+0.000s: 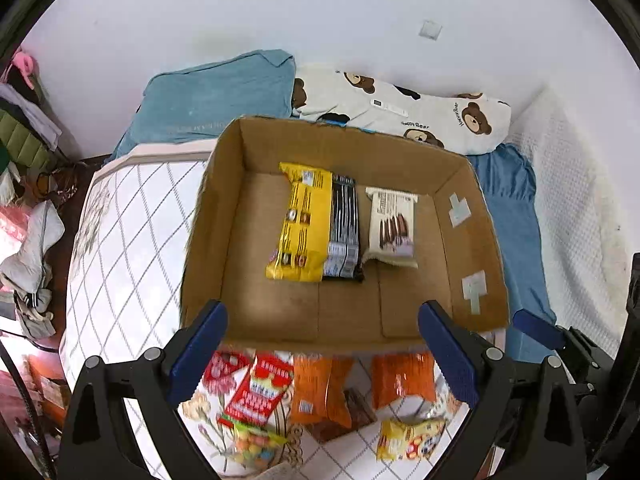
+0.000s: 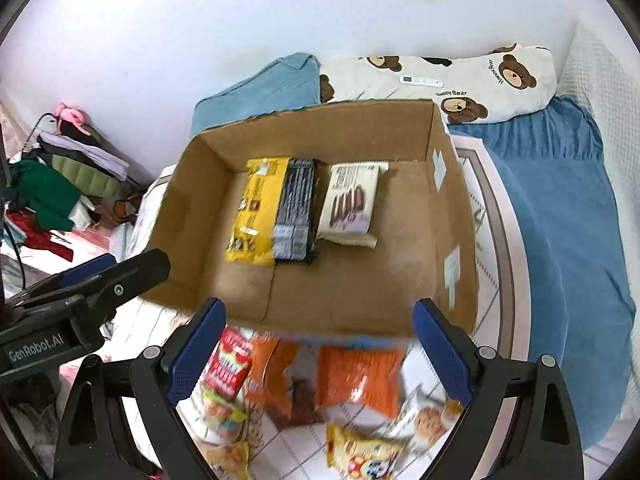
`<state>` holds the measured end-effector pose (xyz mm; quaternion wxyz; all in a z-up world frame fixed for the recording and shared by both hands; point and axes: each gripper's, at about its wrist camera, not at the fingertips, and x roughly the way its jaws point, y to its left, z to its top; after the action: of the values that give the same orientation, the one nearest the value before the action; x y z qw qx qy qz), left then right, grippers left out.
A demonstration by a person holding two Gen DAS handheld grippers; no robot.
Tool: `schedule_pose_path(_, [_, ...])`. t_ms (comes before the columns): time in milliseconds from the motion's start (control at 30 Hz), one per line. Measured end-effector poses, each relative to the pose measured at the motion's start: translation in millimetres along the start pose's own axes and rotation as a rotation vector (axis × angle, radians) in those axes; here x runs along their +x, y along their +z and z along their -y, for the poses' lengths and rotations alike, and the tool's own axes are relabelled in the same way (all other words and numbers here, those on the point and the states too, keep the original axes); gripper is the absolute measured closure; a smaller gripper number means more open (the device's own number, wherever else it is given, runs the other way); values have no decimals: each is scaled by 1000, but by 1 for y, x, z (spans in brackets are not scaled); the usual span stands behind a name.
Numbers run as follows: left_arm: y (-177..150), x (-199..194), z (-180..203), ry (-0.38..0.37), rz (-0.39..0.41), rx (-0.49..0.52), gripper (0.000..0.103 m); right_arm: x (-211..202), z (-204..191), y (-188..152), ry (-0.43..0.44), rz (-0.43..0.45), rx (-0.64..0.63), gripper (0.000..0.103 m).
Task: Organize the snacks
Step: 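Grasp the yellow puffed snack bag with left tool while right tool grasps panda bag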
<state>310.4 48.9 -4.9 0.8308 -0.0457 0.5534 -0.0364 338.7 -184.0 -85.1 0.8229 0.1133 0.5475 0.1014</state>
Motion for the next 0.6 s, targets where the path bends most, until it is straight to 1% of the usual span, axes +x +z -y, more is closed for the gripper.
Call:
schedule_pose_path(67, [-18,-5,-4,21,2,10,5,-4,1,-17,14,-5,11,7])
schedule_pose_path(133, [-43,-4,-12,52,-19,6,5,-2,5,-42,22,-41,25,7])
schedule_pose_path(200, [-72,0,-24,58,-53,-23,5,4,12,-66,39,-77,54,7])
schedule_pose_path(267, [-104,10,-44,66,-113,-76,5,14,18,-91,57,-121,83,7])
schedule_pose_path(300, [-122,16,-59,56,-157,-122,5,21,20,-106,67,-147,99,7])
schedule_pose_path(367, [-159,32,-91,20,-252,-256,5,33,26,-130,77,-188,135,7])
schedule_pose_path(433, [-200,49,-126,-53,-358,-428,5,44,33,-153,82,-219,179,7])
schedule_pose_path(533, [-256,67,-164,-126,-451,-665,6,55,44,-179,92,-257,246,7])
schedule_pose_path(600, [-284,82,-176,-174,-513,-774,6,60,49,-191,87,-273,271,7])
